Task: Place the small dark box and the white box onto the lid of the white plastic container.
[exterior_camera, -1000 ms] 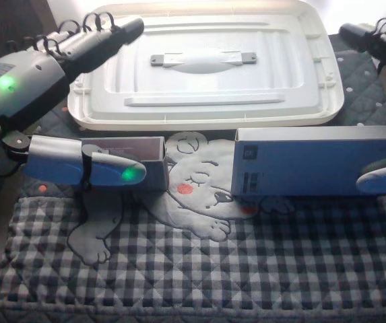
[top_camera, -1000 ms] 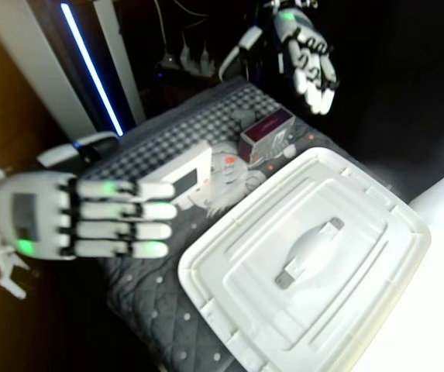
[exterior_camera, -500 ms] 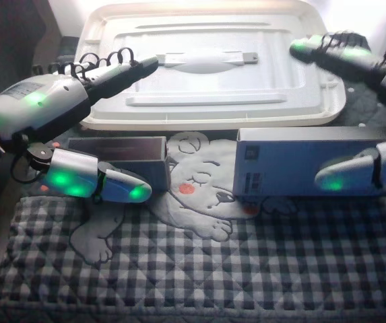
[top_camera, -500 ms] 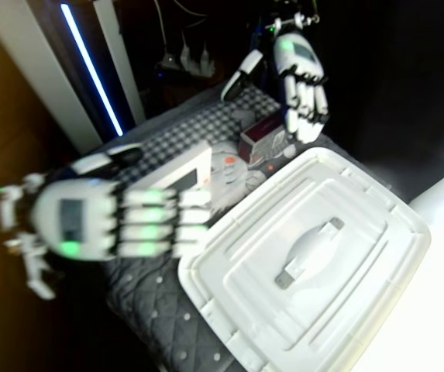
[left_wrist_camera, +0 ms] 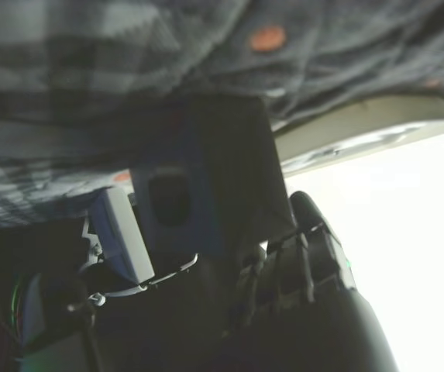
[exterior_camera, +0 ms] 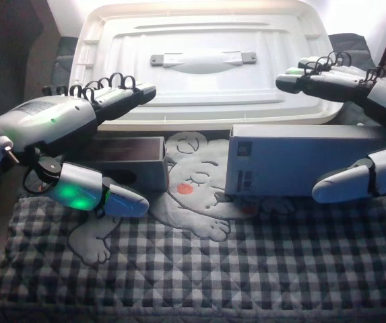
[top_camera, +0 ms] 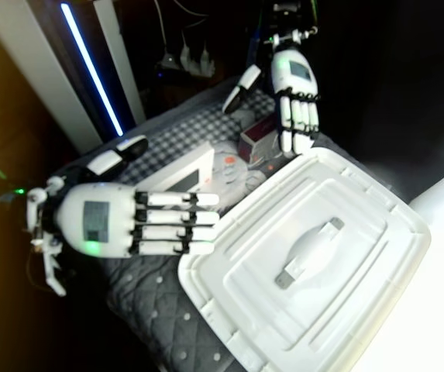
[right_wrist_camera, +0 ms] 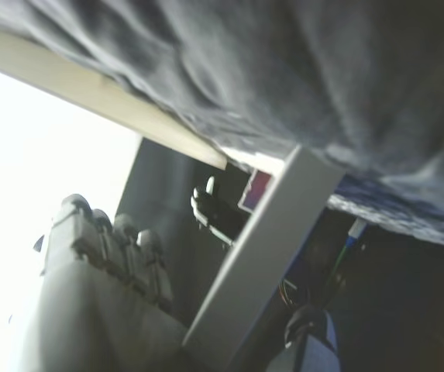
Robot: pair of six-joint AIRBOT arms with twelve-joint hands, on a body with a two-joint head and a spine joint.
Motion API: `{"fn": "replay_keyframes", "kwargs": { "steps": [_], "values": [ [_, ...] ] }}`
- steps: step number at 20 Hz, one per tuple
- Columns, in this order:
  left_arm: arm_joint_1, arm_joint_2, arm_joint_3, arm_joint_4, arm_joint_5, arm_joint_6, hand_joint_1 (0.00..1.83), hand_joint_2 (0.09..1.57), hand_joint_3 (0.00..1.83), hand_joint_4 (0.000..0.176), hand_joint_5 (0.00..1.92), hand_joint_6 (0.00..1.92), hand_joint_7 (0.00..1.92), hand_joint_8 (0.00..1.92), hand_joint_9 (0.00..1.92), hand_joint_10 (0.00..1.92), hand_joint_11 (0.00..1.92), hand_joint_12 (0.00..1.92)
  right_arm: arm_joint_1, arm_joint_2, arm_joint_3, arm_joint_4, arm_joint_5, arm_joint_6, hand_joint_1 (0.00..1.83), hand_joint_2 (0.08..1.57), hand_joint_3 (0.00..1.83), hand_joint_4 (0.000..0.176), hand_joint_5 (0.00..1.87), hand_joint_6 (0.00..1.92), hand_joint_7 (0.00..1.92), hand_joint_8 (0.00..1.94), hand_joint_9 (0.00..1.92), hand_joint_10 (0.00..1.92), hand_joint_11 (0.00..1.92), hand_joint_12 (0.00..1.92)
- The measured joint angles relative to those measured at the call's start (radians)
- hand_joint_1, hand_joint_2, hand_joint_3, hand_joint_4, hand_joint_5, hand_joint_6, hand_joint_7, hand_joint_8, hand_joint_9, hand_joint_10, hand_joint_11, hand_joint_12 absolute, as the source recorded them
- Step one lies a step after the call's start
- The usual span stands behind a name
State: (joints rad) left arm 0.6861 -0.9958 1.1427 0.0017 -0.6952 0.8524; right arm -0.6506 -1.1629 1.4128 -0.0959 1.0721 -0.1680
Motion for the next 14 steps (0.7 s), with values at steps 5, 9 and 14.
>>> {"fn": "replay_keyframes", "kwargs": {
  "steps": [5, 9, 14],
  "values": [
    [0.000, 0.000, 0.002, 0.007, -0.008, -0.002, 1.36, 1.08, 0.00, 0.000, 0.97, 0.79, 1.07, 0.88, 1.05, 1.09, 0.81, 1.53, 0.000, 0.000, 0.000, -0.015, 0.018, 0.014, 1.30, 1.03, 0.00, 0.000, 1.34, 0.04, 1.17, 0.94, 1.24, 1.37, 1.13, 1.73],
    [0.000, 0.000, 0.003, 0.006, -0.018, -0.007, 1.25, 1.10, 0.00, 0.000, 0.93, 0.91, 1.06, 1.02, 0.97, 1.05, 0.83, 1.57, 0.000, 0.000, 0.000, -0.019, 0.023, 0.011, 1.30, 1.03, 0.00, 0.000, 1.35, 0.03, 1.17, 0.94, 1.15, 1.24, 0.99, 1.62],
    [0.000, -0.004, 0.005, 0.003, -0.044, -0.016, 1.38, 1.09, 0.00, 0.000, 0.90, 0.86, 1.05, 0.92, 1.01, 1.20, 0.78, 1.51, 0.000, -0.001, -0.004, -0.021, 0.033, 0.010, 1.30, 1.04, 0.00, 0.000, 1.30, 0.13, 1.16, 0.96, 1.14, 1.45, 1.04, 1.79]
  ]
}}
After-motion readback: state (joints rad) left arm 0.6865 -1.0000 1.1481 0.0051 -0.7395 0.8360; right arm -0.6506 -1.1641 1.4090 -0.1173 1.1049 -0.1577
